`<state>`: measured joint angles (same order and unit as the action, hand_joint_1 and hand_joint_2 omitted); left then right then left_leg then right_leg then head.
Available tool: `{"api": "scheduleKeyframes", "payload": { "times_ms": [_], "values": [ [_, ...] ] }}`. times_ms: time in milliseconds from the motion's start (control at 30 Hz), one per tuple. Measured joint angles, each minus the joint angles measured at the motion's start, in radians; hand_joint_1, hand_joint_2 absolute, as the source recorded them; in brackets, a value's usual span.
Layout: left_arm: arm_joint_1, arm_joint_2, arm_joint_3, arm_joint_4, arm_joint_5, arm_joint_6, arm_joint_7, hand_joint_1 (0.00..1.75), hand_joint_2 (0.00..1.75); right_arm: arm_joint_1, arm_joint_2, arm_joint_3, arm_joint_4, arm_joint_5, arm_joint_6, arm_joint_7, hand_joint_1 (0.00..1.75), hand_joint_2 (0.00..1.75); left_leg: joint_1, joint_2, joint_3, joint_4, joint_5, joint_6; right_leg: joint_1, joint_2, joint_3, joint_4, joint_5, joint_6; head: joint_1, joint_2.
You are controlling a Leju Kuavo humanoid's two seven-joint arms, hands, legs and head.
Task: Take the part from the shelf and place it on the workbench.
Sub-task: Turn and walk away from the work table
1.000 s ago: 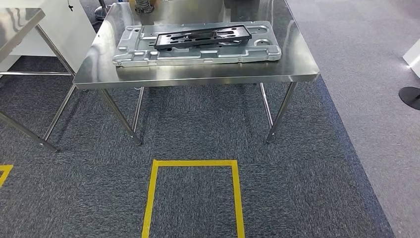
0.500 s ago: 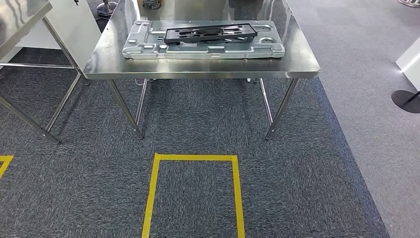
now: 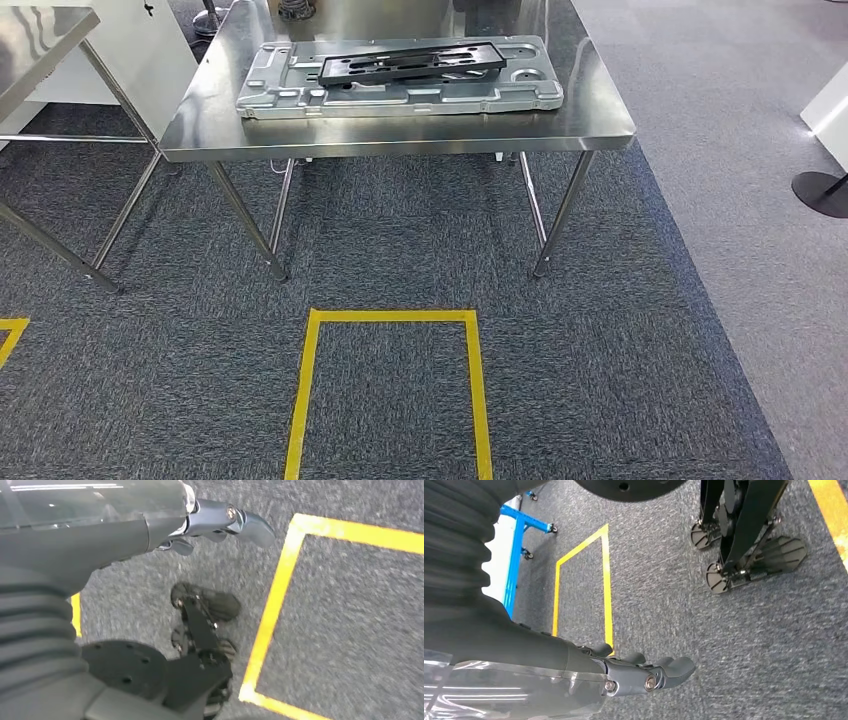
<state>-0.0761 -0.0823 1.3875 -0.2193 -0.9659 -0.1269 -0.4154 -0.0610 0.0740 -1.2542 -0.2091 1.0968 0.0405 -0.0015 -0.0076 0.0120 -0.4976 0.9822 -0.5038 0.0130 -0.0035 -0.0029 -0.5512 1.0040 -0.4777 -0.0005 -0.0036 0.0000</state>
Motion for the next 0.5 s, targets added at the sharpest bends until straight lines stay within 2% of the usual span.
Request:
{"api": "scheduleKeyframes", "payload": {
  "times_ms": [100,233,267,400,500],
  "values": [
    [0.010,0.003,-0.058,0.000,0.039,0.002,0.019,0.00,1.75,0.006,-0.005,0.041,-0.001,-0.047,-0.003,-0.006,0.00,1.75,0.000,0.000,0.000,0.000,0.001,-0.002,0.000,0.000,0.000,0.000,0.001,-0.001,0.000,0.000],
    [0.022,0.008,-0.137,-0.002,0.101,0.010,0.046,0.00,0.00,0.017,-0.012,0.106,-0.008,-0.117,-0.006,-0.008,0.00,1.75,0.000,0.000,-0.001,0.001,0.002,-0.003,-0.001,0.000,0.000,0.000,0.003,-0.001,0.000,0.000],
    [0.025,0.010,-0.157,-0.002,0.116,0.013,0.053,0.00,0.00,0.019,-0.013,0.123,-0.010,-0.134,-0.006,-0.008,0.00,1.75,0.000,0.000,-0.001,0.001,0.002,-0.003,-0.001,0.000,0.000,0.000,0.003,-0.001,0.000,0.000],
    [0.038,0.016,-0.242,-0.009,0.178,0.021,0.079,0.00,0.00,0.032,-0.018,0.199,-0.020,-0.205,-0.008,-0.008,0.00,0.00,0.000,0.000,-0.001,0.002,0.002,-0.002,-0.003,0.000,0.001,0.000,0.004,0.001,0.000,0.000],
    [0.048,0.021,-0.307,-0.016,0.225,0.028,0.099,0.00,0.00,0.041,-0.022,0.259,-0.028,-0.258,-0.009,-0.008,0.00,0.00,0.000,0.000,-0.002,0.003,0.002,-0.002,-0.003,0.000,0.001,0.000,0.005,0.002,0.000,0.000]
  ]
}}
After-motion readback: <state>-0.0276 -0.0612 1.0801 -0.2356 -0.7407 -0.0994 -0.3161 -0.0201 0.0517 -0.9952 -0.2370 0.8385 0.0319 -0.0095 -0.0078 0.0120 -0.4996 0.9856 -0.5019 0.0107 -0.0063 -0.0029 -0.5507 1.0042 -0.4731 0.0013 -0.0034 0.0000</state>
